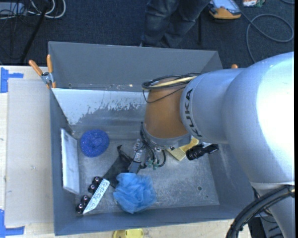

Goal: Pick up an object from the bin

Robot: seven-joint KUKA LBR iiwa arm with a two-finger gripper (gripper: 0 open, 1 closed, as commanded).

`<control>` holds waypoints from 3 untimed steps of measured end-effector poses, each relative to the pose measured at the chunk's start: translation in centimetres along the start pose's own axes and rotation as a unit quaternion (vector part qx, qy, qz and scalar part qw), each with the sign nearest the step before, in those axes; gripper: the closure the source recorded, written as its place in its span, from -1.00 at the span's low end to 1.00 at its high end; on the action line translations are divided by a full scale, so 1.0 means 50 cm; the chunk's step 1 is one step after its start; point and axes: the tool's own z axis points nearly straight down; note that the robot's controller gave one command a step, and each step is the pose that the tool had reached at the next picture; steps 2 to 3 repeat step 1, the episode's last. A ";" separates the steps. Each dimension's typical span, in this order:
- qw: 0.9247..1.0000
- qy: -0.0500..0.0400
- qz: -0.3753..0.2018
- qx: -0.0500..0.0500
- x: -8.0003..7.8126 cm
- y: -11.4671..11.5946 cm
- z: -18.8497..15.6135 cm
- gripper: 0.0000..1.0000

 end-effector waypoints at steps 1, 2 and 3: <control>1.000 0.002 0.000 0.001 0.003 -0.001 -0.041 1.00; 1.000 0.002 0.000 0.001 0.003 -0.001 -0.041 1.00; 1.000 0.002 0.000 0.001 0.003 -0.001 -0.041 1.00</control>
Offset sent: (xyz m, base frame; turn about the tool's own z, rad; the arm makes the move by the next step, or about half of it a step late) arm 0.0001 0.0002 0.0147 0.0000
